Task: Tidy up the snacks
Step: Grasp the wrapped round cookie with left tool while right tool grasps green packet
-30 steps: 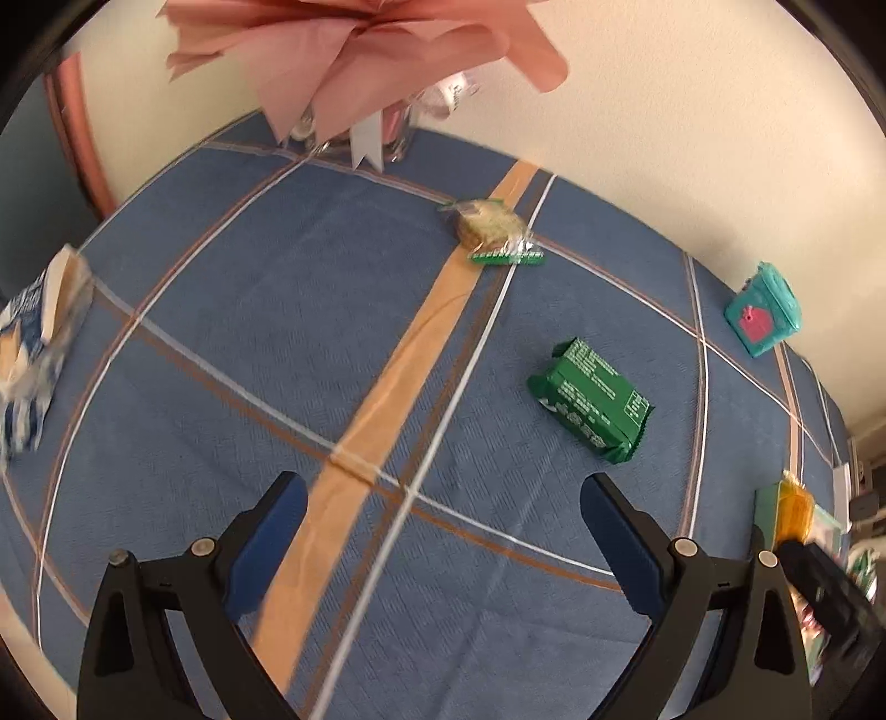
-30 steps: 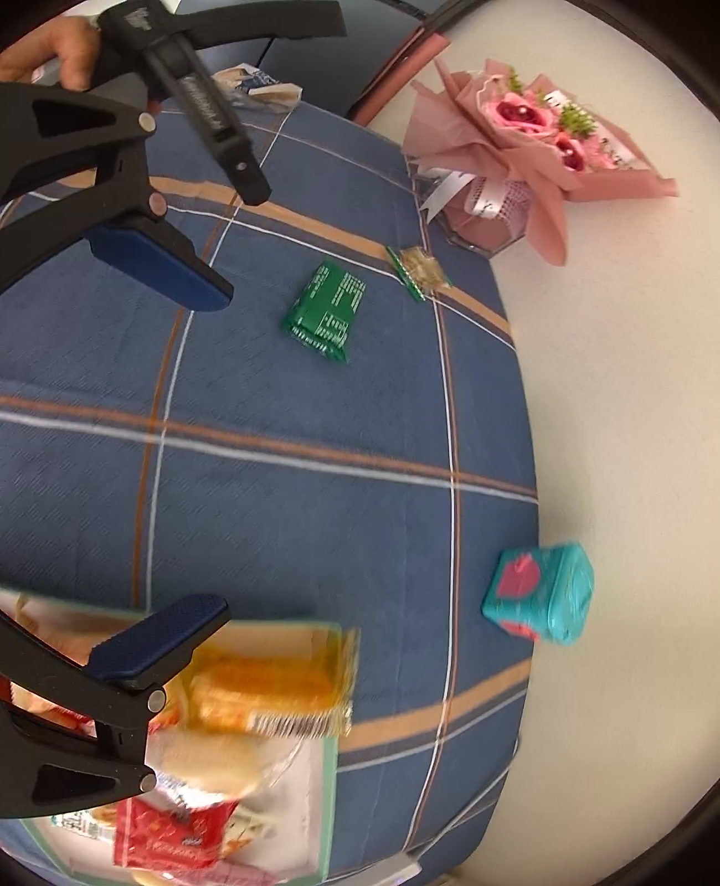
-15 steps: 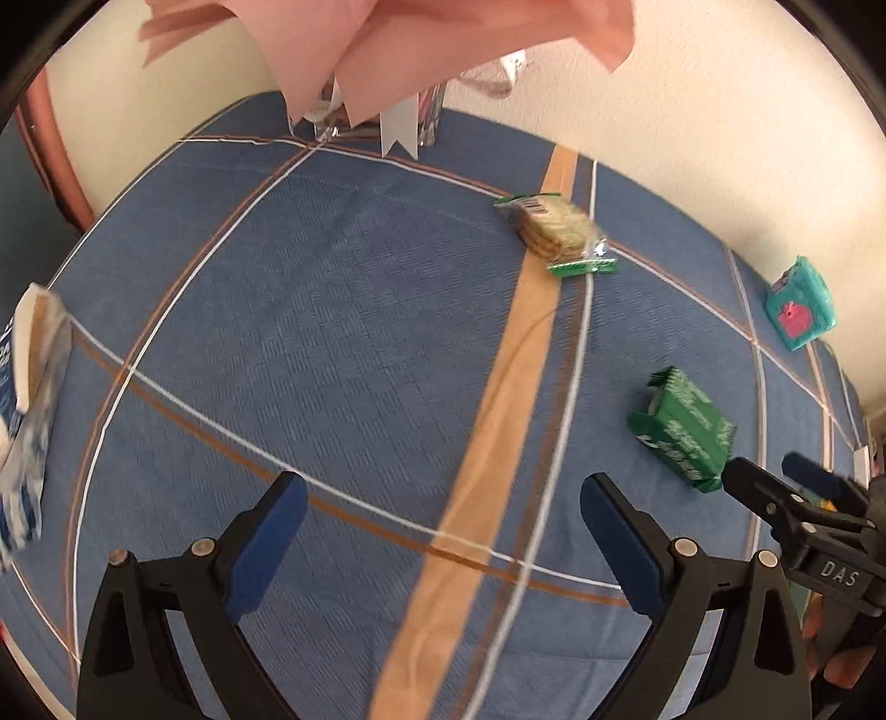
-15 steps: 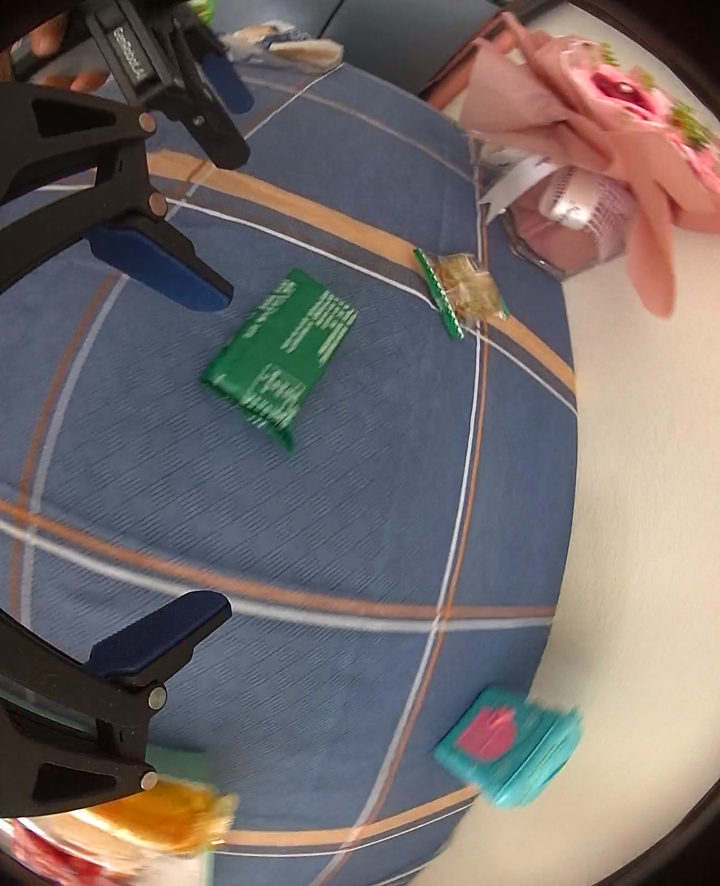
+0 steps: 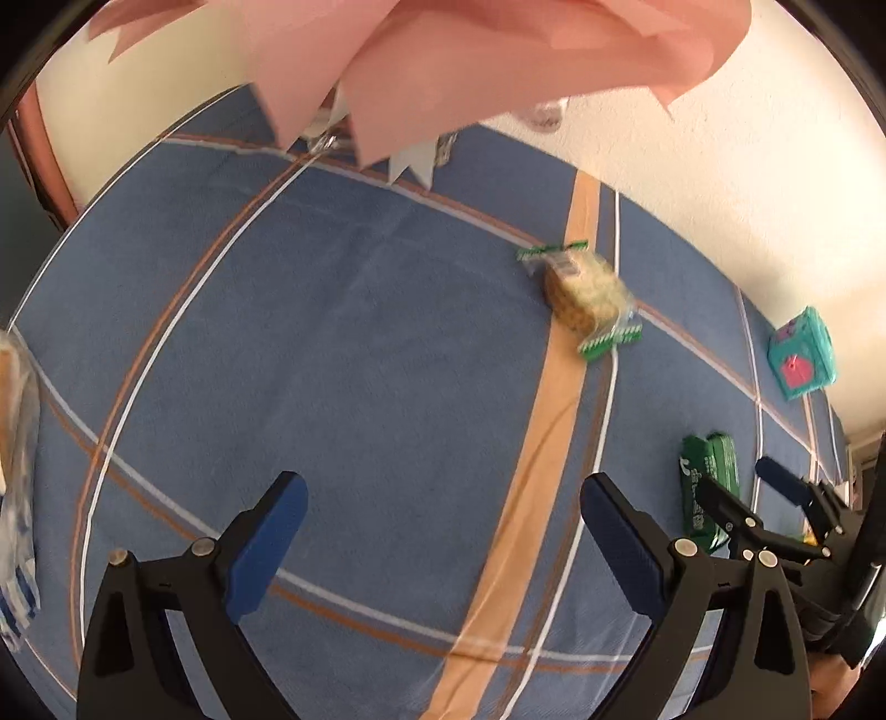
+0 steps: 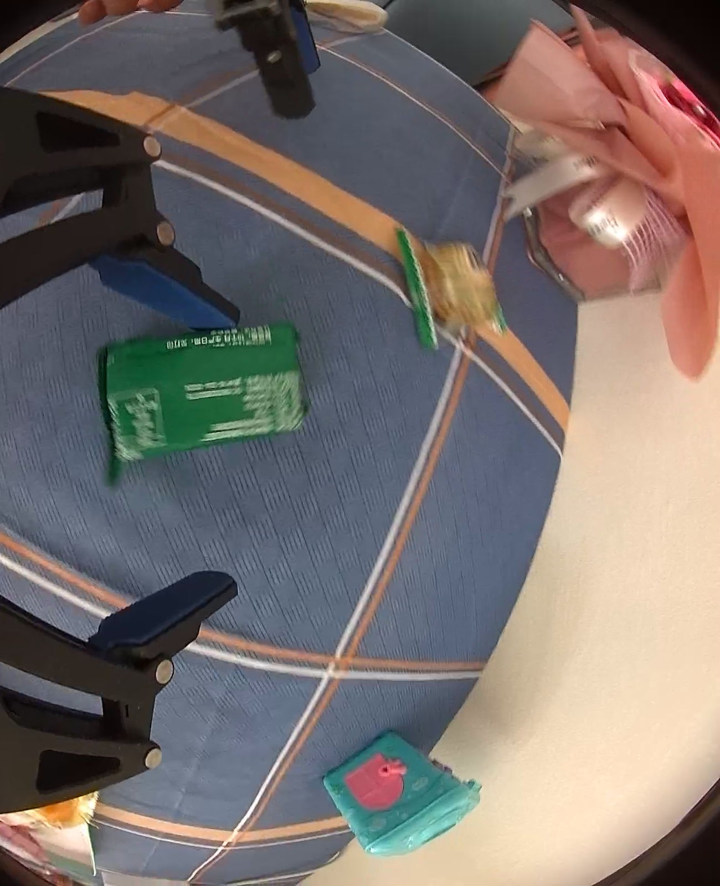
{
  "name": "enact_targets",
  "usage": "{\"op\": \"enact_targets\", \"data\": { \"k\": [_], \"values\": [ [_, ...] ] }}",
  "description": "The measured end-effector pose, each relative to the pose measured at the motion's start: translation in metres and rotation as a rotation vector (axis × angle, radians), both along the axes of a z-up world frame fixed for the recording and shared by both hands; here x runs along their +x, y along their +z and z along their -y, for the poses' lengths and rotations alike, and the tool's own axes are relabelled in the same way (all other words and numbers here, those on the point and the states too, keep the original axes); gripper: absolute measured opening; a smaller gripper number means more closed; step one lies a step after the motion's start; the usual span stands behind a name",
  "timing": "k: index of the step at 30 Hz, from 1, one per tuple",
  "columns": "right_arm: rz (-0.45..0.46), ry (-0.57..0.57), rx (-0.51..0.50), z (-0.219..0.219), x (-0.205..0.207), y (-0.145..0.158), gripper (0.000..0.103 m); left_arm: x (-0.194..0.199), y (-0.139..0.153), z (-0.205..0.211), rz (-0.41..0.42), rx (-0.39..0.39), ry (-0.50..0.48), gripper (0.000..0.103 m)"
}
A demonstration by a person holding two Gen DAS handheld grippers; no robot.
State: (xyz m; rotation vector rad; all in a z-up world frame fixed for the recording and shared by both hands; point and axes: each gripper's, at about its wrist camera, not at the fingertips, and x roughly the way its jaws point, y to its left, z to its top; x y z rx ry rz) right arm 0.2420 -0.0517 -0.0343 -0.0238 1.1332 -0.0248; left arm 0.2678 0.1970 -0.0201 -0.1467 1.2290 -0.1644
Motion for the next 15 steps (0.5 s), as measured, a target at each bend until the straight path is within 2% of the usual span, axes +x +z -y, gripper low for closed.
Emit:
{"op": "enact_targets", "data": {
  "k": [4, 7, 8, 13, 15],
  "values": [
    [-0.022, -0.042, 0.041, 0.021, 0.000, -0.003, 0.073, 0.014, 0.005, 0.018, 0.029, 0.042, -0.031, 0.099],
    [-0.027, -0.057, 0.073, 0.031, -0.001, -0.003, 0.053, 0.026, 0.006, 0.034, 0.033, 0.019, -0.046, 0.099],
    [-0.022, -0.062, 0.076, 0.035, -0.002, -0.002, 0.043, 0.029, 0.007, 0.040, 0.039, 0.017, -0.052, 0.099],
    [-0.011, -0.102, 0.052, 0.058, -0.003, 0.000, 0.042, 0.049, 0.006, 0.069, 0.064, 0.037, -0.073, 0.098],
    [-0.008, -0.123, 0.048, 0.070, -0.003, 0.001, 0.042, 0.059, 0.004, 0.077, 0.065, 0.050, -0.070, 0.091]
  ]
}}
